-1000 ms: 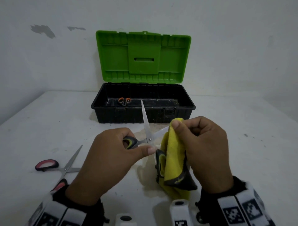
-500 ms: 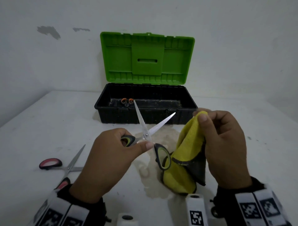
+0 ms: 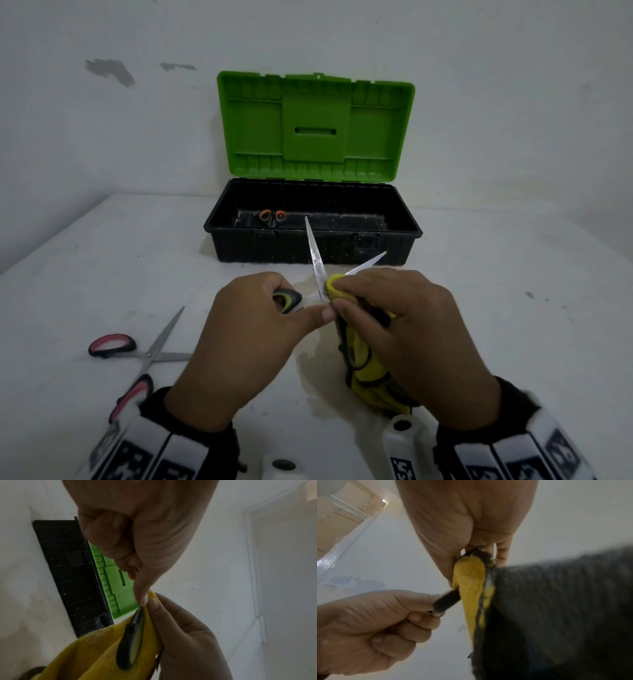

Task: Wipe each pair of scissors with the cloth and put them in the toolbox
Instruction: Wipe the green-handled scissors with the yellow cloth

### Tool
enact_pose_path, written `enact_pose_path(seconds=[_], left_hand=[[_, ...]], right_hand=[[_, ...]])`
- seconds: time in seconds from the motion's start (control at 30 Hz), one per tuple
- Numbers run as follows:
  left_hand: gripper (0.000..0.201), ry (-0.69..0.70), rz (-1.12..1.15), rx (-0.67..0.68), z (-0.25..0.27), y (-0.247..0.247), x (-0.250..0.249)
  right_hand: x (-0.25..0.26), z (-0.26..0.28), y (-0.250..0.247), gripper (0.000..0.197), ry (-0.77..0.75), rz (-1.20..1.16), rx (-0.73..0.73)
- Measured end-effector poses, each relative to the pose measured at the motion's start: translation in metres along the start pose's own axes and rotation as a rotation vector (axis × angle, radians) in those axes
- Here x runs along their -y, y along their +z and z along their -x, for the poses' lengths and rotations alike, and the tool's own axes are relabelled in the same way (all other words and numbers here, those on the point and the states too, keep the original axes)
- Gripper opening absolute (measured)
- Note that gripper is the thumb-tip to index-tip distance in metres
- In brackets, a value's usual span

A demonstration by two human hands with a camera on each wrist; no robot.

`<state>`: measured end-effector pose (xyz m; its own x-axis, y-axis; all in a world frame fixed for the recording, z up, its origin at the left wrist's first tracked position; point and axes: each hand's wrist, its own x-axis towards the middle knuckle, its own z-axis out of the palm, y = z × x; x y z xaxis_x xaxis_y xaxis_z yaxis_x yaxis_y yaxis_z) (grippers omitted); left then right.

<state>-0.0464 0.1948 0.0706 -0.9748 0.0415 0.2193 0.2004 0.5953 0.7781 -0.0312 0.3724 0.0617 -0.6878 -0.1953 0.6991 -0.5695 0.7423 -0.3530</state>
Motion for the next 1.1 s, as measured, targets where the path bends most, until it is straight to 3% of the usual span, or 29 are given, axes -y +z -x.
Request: enact_pose_path(seconds=[0.2,0.37,0.53,0.93,1.1], left_hand=[[0.048,0.047,0.004,-0.01,0.005,-0.005,-0.009],[0.044,0.054,-0.029,0.002,0.005,-0.006,-0.011],[0.043,0.058,-0.025,-0.006,0.007,-0.008,-0.013],[0.046,0.063,-0.034,-0.003,0.008,-0.01,-0.011],[0.045,0.058,-0.048,-0.021,0.007,-0.011,-0.011]], right_hand=[[-0.005,0.001,-0.01,0.017,0.025,0.144,-0.106],[0.007,0.003,-0.007,0.018,-0.074,0.107,-0.057],[0.004,0.001,-0.01,0.017,0.012,0.139,-0.106],[0.015,0.011,-0.002,0.018,0.033,0.107,-0.084],[-0.004,0.007,-0.008,0.016,0.141,0.08,-0.205]])
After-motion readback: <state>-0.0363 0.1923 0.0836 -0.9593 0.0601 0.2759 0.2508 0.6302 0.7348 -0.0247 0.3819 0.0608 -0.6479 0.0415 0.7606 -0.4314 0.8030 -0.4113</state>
